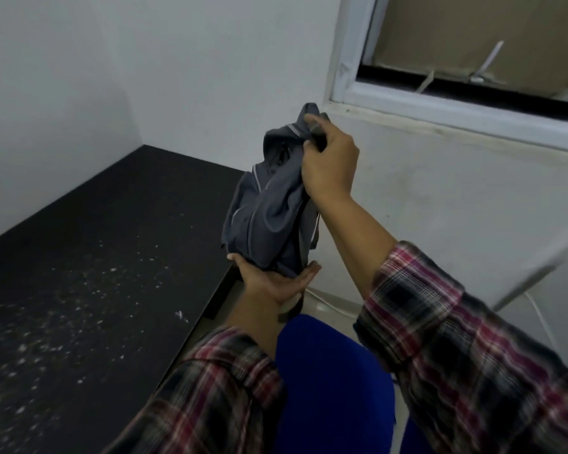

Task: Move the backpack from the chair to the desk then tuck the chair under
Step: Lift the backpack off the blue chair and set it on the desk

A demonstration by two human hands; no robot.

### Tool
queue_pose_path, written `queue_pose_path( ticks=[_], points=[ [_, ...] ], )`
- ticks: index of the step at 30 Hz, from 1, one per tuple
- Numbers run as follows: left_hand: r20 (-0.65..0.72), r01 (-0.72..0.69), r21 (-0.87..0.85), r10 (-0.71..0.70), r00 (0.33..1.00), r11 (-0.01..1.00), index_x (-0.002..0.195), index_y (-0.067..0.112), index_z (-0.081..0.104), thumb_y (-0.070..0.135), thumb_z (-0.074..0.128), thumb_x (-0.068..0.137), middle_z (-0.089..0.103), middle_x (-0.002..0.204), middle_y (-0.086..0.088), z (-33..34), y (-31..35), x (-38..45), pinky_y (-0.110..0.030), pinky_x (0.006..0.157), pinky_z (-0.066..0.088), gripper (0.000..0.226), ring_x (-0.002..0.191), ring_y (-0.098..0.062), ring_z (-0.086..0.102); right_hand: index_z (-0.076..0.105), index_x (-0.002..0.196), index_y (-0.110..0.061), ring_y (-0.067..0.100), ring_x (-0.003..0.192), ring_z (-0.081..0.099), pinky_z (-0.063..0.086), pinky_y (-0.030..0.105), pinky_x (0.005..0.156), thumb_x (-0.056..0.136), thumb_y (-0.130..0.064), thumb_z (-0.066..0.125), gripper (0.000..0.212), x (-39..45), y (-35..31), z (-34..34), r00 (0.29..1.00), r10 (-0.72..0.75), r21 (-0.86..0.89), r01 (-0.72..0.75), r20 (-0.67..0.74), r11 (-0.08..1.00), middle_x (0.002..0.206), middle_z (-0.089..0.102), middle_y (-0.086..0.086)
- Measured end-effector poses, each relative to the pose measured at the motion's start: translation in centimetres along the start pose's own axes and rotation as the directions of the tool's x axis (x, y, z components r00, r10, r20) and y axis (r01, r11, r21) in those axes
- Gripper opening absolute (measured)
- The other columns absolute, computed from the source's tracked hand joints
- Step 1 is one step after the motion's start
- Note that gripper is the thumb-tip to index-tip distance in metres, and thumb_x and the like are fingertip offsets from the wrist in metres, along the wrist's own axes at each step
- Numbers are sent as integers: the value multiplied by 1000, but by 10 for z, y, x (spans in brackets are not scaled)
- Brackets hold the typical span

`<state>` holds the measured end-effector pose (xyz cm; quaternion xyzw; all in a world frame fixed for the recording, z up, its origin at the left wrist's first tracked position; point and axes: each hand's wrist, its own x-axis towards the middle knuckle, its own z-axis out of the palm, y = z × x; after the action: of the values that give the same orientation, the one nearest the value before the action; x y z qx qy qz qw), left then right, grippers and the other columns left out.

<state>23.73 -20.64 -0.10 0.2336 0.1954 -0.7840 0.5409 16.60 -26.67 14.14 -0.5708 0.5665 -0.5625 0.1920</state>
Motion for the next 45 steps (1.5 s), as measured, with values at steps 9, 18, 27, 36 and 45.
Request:
queue_pose_path(
  ticks=[9,18,27,36,45],
  points=[
    [47,-275,2,274,960,961,134,28,52,67,42,81,52,140,-8,60,152,56,-51,104,42,66,121,-38,51,69,119,-16,7,84,58,41,-5,70,88,2,57,38,65,-6,121,992,-112,112,105,57,988,99,70,4],
    [-49,-410,85,414,909,908,92,25,79,38,57,93,65,128,-2,92,315,153,-37,80,53,26,111,-24,61,63,126,-17,-6,86,59,53,17,88,91,-1,56,38,144,30,254,981,-100,242,58,164,969,104,64,-2],
    [-254,-482,213,525,812,850,132,23,56,35,94,49,64,131,-6,54,390,236,-46,75,60,92,111,-28,66,59,127,-19,20,116,58,50,34,103,93,-1,55,39,153,156,314,943,262,219,-306,205,927,126,61,5],
    [-330,-296,790,780,532,536,146,13,32,48,80,68,50,143,-12,49,374,230,-41,107,43,98,125,-32,53,40,138,-16,37,119,52,41,36,94,95,-12,48,45,120,227,315,854,511,-290,-467,97,835,136,51,19],
    [278,191,896,843,461,-400,152,33,-9,65,43,85,-14,162,-13,43,364,200,-62,116,5,91,148,-37,-5,5,151,-45,33,150,-5,5,55,117,85,-72,30,75,27,216,337,854,270,-560,30,444,828,164,-8,7]
  ],
)
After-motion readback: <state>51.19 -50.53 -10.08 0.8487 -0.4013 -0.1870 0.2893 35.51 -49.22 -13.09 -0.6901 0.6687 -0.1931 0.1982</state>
